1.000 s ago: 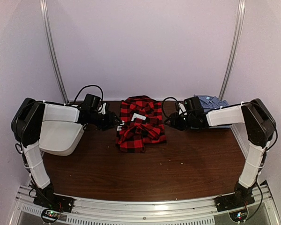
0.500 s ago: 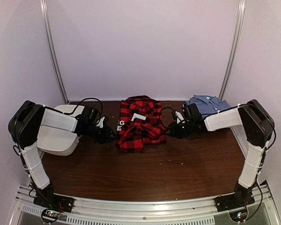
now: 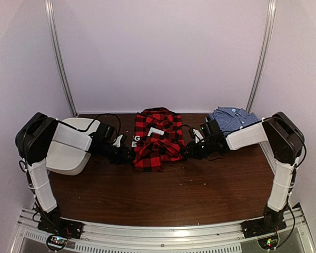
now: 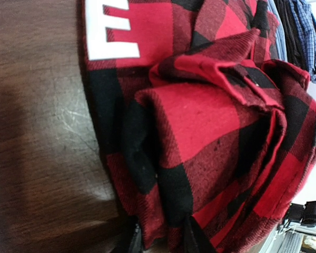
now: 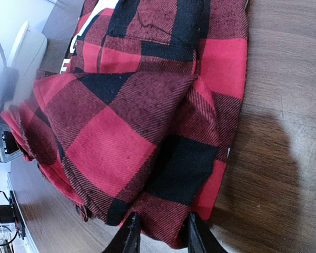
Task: Fold and stack the long sleeve shirts
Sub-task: Move the 2/3-rectangle-folded shirt to the center of the board.
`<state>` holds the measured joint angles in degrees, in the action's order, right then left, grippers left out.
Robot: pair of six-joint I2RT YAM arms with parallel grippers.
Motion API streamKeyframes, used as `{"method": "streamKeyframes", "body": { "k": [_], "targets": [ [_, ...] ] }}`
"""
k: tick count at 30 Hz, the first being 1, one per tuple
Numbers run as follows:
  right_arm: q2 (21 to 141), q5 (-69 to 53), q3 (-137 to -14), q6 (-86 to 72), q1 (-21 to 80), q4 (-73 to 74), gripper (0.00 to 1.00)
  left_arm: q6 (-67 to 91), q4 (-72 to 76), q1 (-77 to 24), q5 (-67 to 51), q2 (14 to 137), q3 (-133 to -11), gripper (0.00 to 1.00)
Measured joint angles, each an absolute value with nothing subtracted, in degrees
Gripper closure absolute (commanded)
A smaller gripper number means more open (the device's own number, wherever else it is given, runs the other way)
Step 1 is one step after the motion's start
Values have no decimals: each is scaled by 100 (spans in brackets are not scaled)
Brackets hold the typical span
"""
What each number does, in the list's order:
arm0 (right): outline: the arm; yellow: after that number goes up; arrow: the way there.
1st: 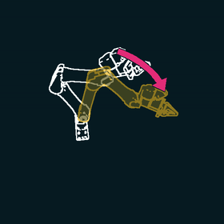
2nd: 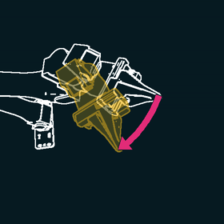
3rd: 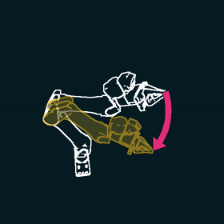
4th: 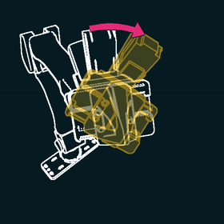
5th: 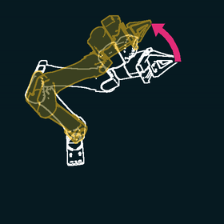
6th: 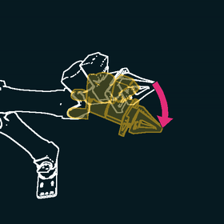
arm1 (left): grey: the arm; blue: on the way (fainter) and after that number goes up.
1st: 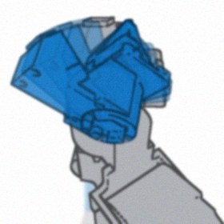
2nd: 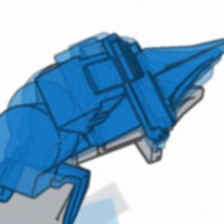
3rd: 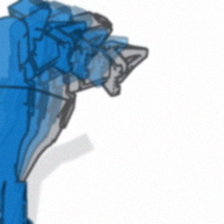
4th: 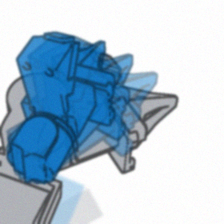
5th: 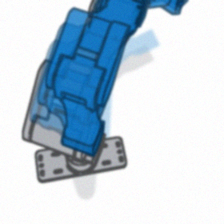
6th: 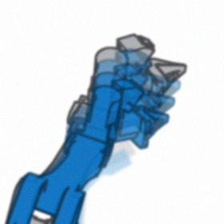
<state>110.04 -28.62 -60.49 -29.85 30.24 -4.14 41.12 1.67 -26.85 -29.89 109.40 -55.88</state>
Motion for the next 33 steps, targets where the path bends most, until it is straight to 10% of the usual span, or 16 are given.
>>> {"method": "streamKeyframes", "body": {
  "k": [6,11,25,33],
  "targets": [
    [11021,-2864,-5996,-2974,3048,-464,86,4169,165,-2714,-2978,10989,-5588,100],
    [11019,-2869,-5780,-2950,3048,-480,100,4191,148,-2733,-2982,10989,-5588,100],
    [10088,-2978,-4528,-2899,3352,-460,100,4495,-115,-3258,-3020,10073,-4574,100],
    [9378,-2864,-3883,-3015,3590,-266,75,4860,-327,-3605,-2714,9437,-4021,70]
  ]
}}
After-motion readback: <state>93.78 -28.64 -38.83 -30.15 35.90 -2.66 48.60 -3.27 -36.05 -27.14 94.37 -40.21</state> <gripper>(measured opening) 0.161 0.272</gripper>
